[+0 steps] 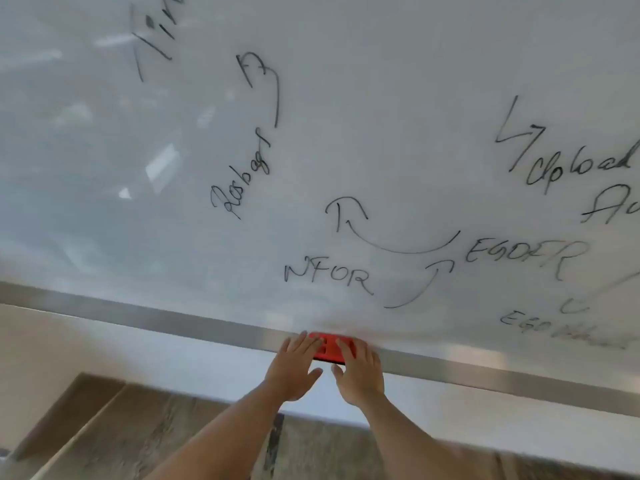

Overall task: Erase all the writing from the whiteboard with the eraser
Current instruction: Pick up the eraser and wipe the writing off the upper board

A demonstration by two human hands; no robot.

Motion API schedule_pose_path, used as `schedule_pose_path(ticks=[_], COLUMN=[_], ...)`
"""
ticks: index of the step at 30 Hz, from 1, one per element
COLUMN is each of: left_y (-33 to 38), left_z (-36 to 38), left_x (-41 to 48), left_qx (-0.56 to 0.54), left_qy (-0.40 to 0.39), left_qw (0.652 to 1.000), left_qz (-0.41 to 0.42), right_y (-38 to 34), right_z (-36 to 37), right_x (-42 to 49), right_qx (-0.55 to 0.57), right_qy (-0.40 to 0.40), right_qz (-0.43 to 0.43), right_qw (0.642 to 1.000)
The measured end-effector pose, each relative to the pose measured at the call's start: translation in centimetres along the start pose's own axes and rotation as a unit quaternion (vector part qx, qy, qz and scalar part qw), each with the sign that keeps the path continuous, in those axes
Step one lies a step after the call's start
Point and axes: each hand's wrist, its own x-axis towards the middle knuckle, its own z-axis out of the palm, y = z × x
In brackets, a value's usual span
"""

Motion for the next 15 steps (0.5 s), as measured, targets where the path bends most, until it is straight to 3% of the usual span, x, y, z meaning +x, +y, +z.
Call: schedule_pose_path(ticks=[6, 15], left_y=[0.9, 2.0], left_z=[1.8, 2.4], left_x=[1.7, 2.5], left_qx=[-0.019, -0.062], left_qy=[-0.056, 0.029], left_qw=[0.998, 0.994], left_qz=[-0.038, -0.081], right_y=[0.3, 0.7], right_z=[0.5, -0.1], right_x=[0.4, 1.3], right_qx=[0.027, 0.177], right_qy=[0.002, -0.007], right_qz=[0.019, 0.047], right_qw=[0.999, 0.983])
